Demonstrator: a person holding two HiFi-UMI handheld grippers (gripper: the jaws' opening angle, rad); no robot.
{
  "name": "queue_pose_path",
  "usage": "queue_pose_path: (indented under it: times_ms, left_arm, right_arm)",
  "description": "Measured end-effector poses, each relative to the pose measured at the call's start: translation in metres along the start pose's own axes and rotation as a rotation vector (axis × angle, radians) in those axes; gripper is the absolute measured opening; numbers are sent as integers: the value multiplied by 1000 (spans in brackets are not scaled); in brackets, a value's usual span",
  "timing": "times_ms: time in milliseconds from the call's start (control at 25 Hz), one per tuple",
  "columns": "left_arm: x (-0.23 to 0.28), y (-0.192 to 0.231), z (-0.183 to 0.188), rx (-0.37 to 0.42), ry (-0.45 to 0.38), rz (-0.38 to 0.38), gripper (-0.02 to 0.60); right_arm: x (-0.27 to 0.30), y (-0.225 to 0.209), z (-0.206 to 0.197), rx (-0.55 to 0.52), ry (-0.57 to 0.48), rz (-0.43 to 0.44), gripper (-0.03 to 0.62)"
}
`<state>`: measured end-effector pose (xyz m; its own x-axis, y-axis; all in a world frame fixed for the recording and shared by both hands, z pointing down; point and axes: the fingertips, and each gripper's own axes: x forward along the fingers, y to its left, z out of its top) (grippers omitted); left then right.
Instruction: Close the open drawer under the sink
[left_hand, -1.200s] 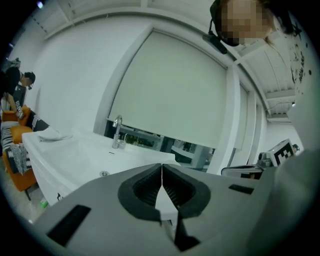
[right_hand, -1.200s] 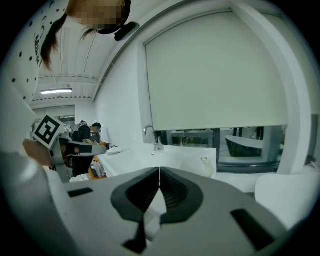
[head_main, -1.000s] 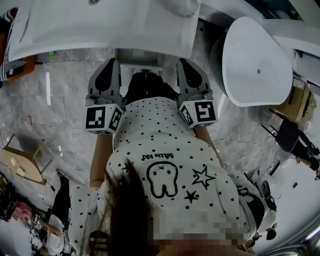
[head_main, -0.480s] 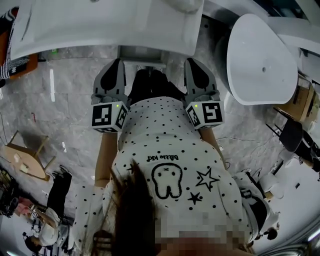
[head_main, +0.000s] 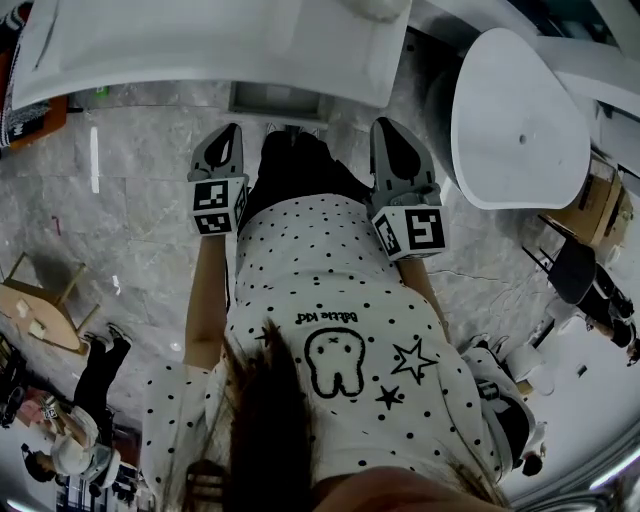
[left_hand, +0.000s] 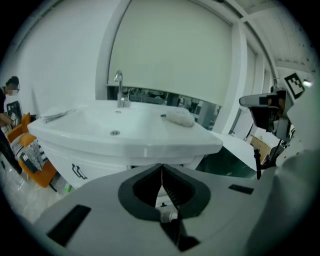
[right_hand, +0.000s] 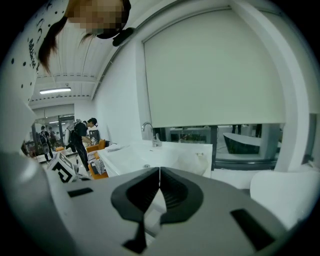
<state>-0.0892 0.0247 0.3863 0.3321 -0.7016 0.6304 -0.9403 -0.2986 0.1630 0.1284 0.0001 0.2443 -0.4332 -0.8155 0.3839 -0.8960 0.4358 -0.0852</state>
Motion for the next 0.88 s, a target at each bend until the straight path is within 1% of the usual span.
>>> queue_pose_path:
  times_ms: [160, 280, 360, 400, 480, 680, 760, 880]
  left_arm:
    - [19, 3, -50, -47, 123, -6, 9]
    - [40, 9, -87, -61, 193, -5, 14]
    - [56, 10, -109, -70, 236, -12, 63]
    - [64, 10, -120, -79, 253, -16, 66]
    - [80, 5, -140, -95, 281, -23, 66]
    - [110, -12, -183, -108, 342, -35, 68]
    - [122, -15, -198, -108, 350, -40, 85]
    - [141, -15, -210, -91, 340, -25, 94]
  right_arm:
    - [0, 2, -6, -7, 28, 13, 14]
    - [4, 7, -14, -6, 52, 31, 14]
    - [8, 10, -19, -7, 65, 45, 15]
    - [10, 12, -23, -7, 73, 51, 14]
    - [15, 14, -30, -7, 92, 59, 14]
    - [23, 14, -49, 15, 135, 68, 14]
    - [24, 17, -57, 17, 150, 72, 15]
    - [27, 12, -69, 32, 166, 62, 14]
